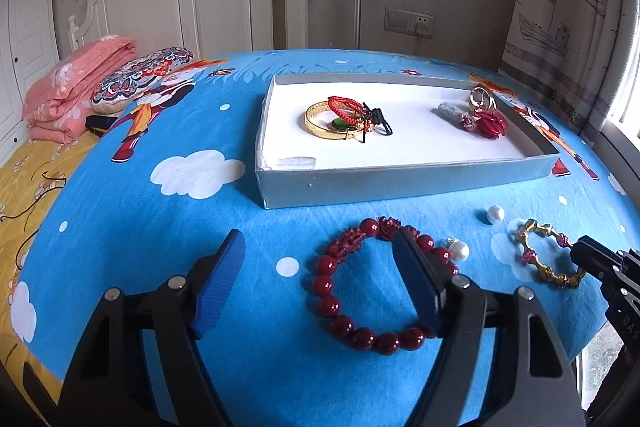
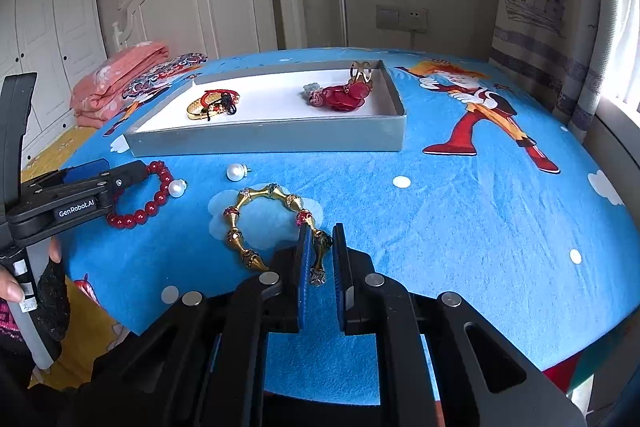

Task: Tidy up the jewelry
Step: 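Grasp the large dark red bead bracelet with the left tool while the right tool holds the bangle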

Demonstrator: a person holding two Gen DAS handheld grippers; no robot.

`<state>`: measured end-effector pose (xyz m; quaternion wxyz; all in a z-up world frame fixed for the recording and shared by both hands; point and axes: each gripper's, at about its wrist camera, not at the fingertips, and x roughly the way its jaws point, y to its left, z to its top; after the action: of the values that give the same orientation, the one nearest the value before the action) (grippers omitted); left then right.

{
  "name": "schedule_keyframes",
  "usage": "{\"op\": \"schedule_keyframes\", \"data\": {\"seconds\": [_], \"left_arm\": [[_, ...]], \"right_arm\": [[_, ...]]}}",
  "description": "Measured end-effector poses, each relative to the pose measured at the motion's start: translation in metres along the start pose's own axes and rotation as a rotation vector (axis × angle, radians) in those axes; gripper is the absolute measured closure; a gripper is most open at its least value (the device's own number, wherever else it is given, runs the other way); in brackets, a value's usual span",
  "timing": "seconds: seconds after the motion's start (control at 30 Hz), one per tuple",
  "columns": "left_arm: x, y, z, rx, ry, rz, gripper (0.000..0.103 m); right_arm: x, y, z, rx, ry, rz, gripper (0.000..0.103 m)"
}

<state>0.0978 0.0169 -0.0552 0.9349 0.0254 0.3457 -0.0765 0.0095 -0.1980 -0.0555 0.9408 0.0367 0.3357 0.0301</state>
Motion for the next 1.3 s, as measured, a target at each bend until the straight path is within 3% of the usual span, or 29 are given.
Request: {"op": "schedule_keyframes", "data": {"seconds": [0.03, 0.13, 0.4, 0.47, 0.53, 0.7, 0.83, 0.93, 1.03, 1.2, 1.3], "left_arm": [[0.004, 0.000, -0.003, 0.001, 0.018, -0.006, 0.056], [-0.004, -0.007, -0.012, 0.056, -0.006, 0.008, 0.091], [-0.031, -0.011, -0.028, 0.042, 0.020, -0.090, 0.089], [-0.032, -0.008, -0.024, 0.031, 0.002, -0.072, 0.073], [-0.029, -0.006, -0.021, 0.025, -0.006, -0.068, 0.066], [-0.016, -0.016, -0.014, 0.059, -0.004, -0.089, 0.066], [-0.010, -0.031, -0.020, 0.132, -0.022, -0.053, 0.088], [-0.013, -0.029, -0.026, 0.087, -0.039, -0.020, 0.091], [-0.018, -0.021, -0.029, 0.024, -0.040, 0.013, 0.092], [-0.020, -0.019, -0.031, 0.028, -0.037, 0.007, 0.092], [-0.022, -0.021, -0.033, 0.033, -0.046, -0.012, 0.080]], "right_arm": [[0.000, -0.001, 0.000, 0.002, 0.001, 0.001, 0.093], [0.000, -0.001, 0.000, 0.003, 0.001, 0.001, 0.093], [0.001, -0.002, 0.000, 0.007, 0.000, 0.002, 0.093], [0.001, -0.002, 0.000, 0.009, 0.000, 0.004, 0.093], [0.001, -0.002, 0.000, 0.011, 0.001, 0.005, 0.093], [0.002, -0.002, 0.000, 0.013, 0.001, 0.006, 0.093], [0.002, -0.003, 0.000, 0.017, 0.000, 0.006, 0.093], [0.003, -0.005, 0.000, 0.029, -0.001, 0.008, 0.093], [0.003, -0.005, 0.000, 0.030, 0.000, 0.009, 0.092], [0.003, -0.004, -0.001, 0.024, 0.003, 0.001, 0.091], [0.003, -0.001, 0.000, 0.008, 0.007, -0.007, 0.089]]}}
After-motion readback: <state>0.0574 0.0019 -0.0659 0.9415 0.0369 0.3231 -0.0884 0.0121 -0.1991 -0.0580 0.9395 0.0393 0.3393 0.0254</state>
